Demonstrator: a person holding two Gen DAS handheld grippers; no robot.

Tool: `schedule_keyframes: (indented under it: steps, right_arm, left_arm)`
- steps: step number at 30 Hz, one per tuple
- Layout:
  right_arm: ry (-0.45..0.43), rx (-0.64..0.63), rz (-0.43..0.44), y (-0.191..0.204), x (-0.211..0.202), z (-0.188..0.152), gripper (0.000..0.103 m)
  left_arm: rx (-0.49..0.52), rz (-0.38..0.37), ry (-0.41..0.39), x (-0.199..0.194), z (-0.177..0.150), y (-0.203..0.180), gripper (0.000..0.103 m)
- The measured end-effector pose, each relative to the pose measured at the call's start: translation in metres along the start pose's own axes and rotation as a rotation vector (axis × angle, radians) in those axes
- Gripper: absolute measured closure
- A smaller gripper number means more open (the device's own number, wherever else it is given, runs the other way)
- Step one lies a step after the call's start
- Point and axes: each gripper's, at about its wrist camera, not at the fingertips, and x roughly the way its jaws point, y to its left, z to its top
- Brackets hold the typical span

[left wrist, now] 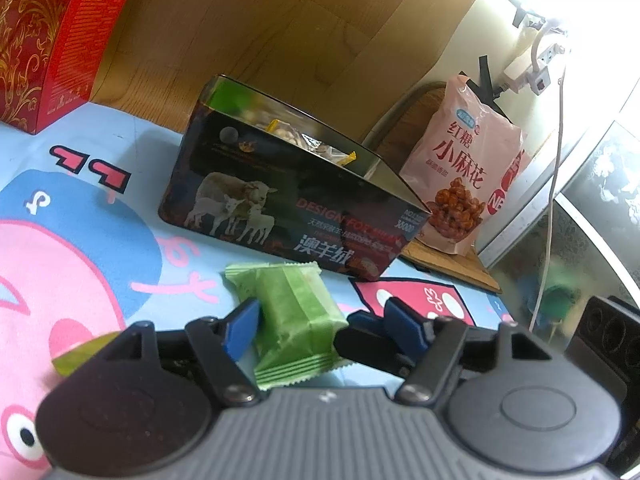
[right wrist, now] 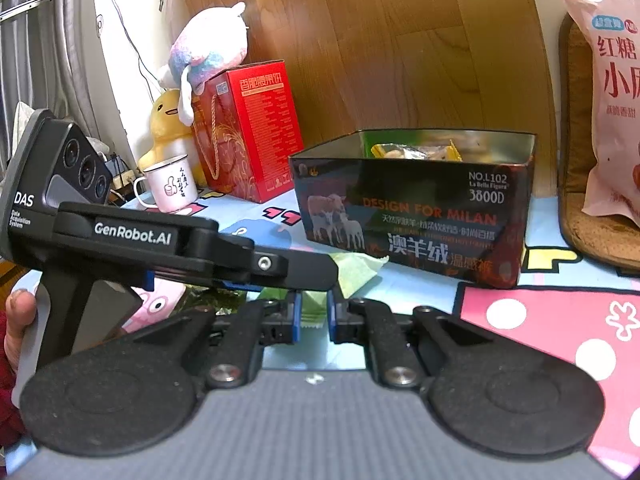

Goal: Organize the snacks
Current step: 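Reach the left gripper to another light green pastry and close on it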

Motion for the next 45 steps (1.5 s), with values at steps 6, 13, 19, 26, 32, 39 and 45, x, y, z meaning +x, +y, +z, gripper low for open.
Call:
schedule_keyframes:
  steps: [6,13,19,26,32,39,45]
  right_arm:
    - [0.0,0.0,0.0,0.0,0.0,0.0,0.087]
    - [-0.012,-0.004,-0.003,0.001,-0.003,0.0,0.088]
    - [-0.06,0.0,0.019,-0.001,-0.01,-0.001,0.088]
    - [-0.089,0.009,0.033,0.001,-0.013,0.0,0.088]
    - [-0.1,0.04,0.083,0.001,-0.01,0.002,0.086]
    - [-0.101,0.056,0.055,0.0,-0.015,0.003,0.039]
    - [-0.031,-0.02,0.017,0.005,-0.013,0.001,0.022]
  left_arm:
    - [0.0,0.0,-0.001,0.0,0.0,0.0,0.034]
    - [-0.01,-0.022,-0.005,-0.002,-0.001,0.001,0.034]
    - [-0.065,-0.104,0.001,-0.003,0.001,0.007,0.033]
    - [-0.09,-0.131,0.002,-0.005,0.002,0.009,0.03]
    - [-0.125,-0.141,-0.006,-0.008,0.005,0.015,0.029]
    - [-0.128,-0.145,-0.007,-0.008,0.005,0.016,0.03]
    - [-0.13,-0.131,-0.01,-0.011,0.007,0.018,0.027]
